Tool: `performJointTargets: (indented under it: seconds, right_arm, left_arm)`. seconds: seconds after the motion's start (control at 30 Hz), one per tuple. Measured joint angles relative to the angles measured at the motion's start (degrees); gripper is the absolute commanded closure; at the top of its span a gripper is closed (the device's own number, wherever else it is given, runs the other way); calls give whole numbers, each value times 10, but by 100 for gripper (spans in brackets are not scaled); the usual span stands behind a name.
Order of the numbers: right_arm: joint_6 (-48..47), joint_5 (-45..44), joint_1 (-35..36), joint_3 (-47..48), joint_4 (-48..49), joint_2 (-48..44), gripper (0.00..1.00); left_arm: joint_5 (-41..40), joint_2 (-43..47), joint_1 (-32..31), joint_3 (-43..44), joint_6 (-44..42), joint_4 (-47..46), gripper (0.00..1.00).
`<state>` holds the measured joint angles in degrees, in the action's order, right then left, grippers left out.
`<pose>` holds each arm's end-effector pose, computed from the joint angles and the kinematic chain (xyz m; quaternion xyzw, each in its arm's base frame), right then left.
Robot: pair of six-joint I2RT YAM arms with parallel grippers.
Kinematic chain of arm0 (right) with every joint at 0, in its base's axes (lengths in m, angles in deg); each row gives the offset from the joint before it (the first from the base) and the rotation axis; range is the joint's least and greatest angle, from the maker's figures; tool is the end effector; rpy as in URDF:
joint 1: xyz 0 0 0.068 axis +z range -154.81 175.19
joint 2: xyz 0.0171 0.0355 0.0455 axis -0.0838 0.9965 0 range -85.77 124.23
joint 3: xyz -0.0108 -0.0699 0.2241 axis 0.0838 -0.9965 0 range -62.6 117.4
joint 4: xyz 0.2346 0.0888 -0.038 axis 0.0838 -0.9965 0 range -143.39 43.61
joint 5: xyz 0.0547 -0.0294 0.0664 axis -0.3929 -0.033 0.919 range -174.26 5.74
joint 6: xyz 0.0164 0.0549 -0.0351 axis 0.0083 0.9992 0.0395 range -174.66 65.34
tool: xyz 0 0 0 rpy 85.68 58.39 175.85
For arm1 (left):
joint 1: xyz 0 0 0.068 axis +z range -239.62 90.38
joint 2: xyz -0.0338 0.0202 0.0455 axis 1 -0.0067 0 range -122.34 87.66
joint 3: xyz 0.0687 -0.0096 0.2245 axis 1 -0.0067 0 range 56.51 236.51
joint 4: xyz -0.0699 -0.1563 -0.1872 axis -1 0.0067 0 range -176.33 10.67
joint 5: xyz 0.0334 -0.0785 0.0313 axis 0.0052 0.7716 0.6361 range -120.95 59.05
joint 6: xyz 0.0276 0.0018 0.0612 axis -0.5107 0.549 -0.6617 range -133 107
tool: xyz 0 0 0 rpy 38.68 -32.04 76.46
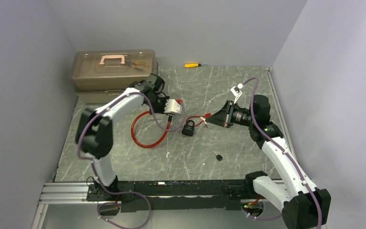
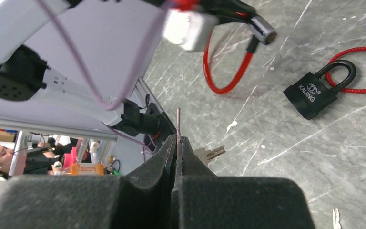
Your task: Unlock with the key
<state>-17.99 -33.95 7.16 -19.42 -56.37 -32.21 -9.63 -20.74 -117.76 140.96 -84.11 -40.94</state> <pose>0.2180 0.0885 0.2729 -0.0782 0.7778 0.5308 0.3273 0.3218 -0.1942 0.1696 0.7580 0.6010 -0.1048 0.2307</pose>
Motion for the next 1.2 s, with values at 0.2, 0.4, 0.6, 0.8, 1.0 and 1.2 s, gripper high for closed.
performJointTargets:
  seconds: [0.2, 0.4, 0.6, 0.8, 1.0, 1.2]
  right_arm:
    - [3, -14, 52, 24, 2, 25, 100]
    - [-70, -77, 206, 148, -69, 80, 100]
    - [-132, -118, 238, 203, -146, 68, 100]
    - [-175, -156, 287, 261, -217, 67, 100]
    - [-192, -180, 328, 292, -251, 75, 100]
    - [-202, -209, 361, 315, -269, 89, 100]
  left_arm:
    - [69, 227, 5, -48, -7, 9, 100]
    - [156, 398, 1, -106, 3, -17, 100]
    - [199, 504, -2, -191, 15, -27, 100]
    - [215, 557, -9, -205, 32, -39, 100]
    - [215, 603, -22, -233, 51, -77, 100]
    - [206, 605, -35, -240, 73, -79, 100]
